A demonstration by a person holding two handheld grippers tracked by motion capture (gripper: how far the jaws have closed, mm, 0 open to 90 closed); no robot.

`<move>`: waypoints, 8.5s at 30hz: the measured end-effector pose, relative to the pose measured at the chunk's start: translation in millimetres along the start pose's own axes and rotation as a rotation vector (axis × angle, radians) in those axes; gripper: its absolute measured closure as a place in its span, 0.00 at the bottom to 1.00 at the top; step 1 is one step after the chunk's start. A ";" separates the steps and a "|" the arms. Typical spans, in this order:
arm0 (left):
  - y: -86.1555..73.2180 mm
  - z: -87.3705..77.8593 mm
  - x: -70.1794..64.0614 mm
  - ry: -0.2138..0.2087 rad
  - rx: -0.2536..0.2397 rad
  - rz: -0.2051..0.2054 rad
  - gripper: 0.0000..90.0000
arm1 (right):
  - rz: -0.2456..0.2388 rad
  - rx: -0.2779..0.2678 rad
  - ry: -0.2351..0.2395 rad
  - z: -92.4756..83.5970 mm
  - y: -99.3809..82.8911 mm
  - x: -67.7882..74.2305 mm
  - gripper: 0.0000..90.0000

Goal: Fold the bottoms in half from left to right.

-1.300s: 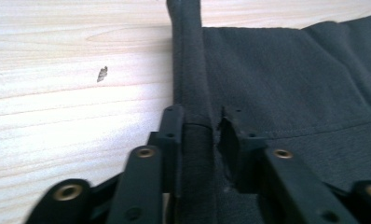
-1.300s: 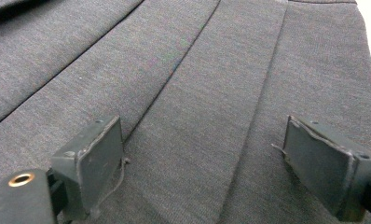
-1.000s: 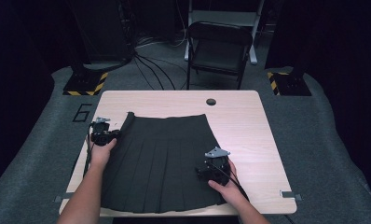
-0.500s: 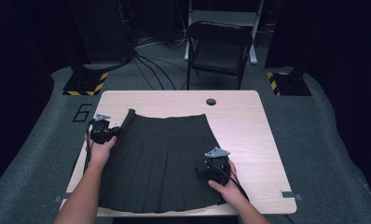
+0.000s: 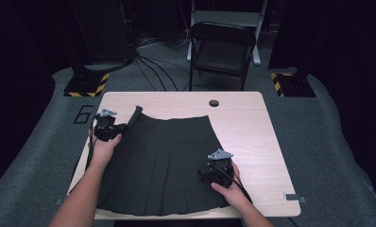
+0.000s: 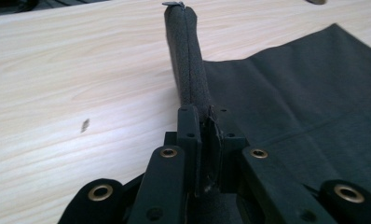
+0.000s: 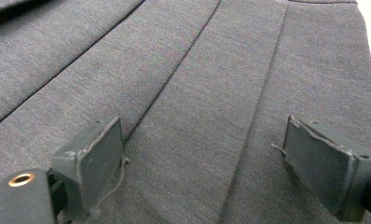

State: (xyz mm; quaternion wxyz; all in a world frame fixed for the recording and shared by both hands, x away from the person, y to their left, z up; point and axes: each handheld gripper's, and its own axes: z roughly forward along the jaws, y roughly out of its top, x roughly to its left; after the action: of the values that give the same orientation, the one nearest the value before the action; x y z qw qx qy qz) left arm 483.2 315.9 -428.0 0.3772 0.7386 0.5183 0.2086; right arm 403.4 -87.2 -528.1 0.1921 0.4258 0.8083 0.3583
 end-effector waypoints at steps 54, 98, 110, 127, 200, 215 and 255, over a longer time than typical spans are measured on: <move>-11.7 35.8 -92.6 -0.164 0.022 0.074 0.58 | -0.010 0.014 0.002 -1.1 -0.1 -0.6 0.13; -146.7 -37.5 21.0 -0.004 0.043 -0.064 0.52 | -0.002 0.012 -0.001 -0.9 0.0 -0.2 0.13; -150.7 -34.1 13.4 0.040 0.035 0.005 0.68 | -0.002 0.012 0.000 -0.9 0.0 -0.2 0.13; -133.2 -44.2 -9.1 -0.069 0.038 0.027 0.98 | -0.002 0.012 0.000 -0.8 0.0 -0.2 0.13; -109.6 -65.7 -152.7 -0.436 -0.022 0.150 0.50 | -0.003 0.030 -0.004 -1.5 1.1 0.6 0.14; -119.9 -45.9 -157.5 -0.427 0.022 0.148 0.49 | -0.009 0.069 0.024 -4.7 22.0 3.6 0.33; -151.6 -44.6 -180.6 -0.413 0.057 0.230 0.35 | -0.033 -0.002 0.123 53.4 106.3 52.1 0.34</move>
State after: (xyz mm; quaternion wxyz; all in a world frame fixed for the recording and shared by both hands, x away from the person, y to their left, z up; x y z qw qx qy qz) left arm 292.0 191.4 -502.3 0.4280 0.8302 0.3481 0.0800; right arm 465.5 18.5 -485.1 0.1485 0.3894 0.8251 0.3814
